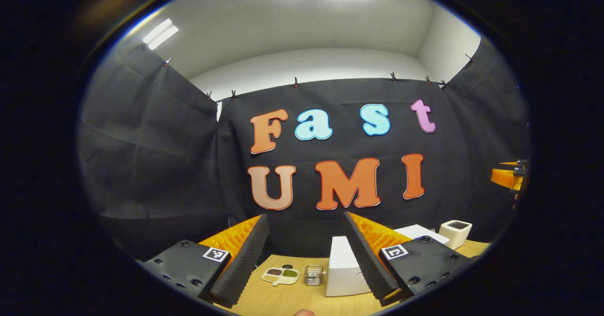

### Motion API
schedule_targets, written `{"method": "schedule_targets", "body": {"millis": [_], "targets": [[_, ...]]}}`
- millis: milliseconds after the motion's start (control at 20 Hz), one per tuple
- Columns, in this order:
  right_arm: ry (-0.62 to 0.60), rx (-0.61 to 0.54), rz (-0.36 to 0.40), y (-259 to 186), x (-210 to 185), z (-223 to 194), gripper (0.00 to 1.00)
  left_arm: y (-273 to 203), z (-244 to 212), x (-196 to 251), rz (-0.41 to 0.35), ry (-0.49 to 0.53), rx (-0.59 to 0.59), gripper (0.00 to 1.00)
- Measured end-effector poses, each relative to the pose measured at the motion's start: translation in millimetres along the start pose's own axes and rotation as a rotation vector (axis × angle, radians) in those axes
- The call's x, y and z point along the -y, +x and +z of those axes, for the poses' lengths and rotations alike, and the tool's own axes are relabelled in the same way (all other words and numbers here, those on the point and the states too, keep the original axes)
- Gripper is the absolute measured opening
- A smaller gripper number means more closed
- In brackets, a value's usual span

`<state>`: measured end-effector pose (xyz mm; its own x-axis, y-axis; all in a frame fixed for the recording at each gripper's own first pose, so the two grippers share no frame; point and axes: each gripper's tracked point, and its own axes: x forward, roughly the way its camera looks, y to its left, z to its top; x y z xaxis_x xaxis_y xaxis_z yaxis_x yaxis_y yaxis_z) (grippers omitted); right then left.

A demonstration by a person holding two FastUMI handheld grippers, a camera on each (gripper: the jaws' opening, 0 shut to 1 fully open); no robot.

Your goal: Open the microwave oven with the left hand, put the food in, and close the microwave oven.

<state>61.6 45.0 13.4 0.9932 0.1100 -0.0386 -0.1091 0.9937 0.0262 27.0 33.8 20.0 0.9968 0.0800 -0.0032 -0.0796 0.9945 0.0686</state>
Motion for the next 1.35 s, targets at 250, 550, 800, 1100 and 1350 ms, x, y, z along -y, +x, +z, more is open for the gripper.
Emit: {"method": "schedule_targets", "body": {"millis": [250,550,800,1100,1350], "targets": [[-0.016,0.003,0.02,3.4,-9.2,1.6,0.86,3.4,-10.9,21.6,-0.056,-0.017,-0.04,0.96],[-0.027,0.005,0.036,1.7,-11.4,0.7,0.91,6.3,-25.8,32.8,-0.106,-0.043,-0.083,1.0],[-0.027,0.005,0.043,-0.9,-10.6,-0.6,0.92,6.0,-29.8,38.4,-0.112,-0.05,-0.083,1.0],[-0.041,-0.009,0.056,-0.1,-8.8,-11.2,0.93,7.6,-36.9,49.1,-0.134,-0.042,-0.092,1.0],[-0.026,-0.002,0.064,-0.7,-8.6,-7.4,0.94,8.8,-38.3,49.8,-0.125,-0.053,-0.099,1.0]]}}
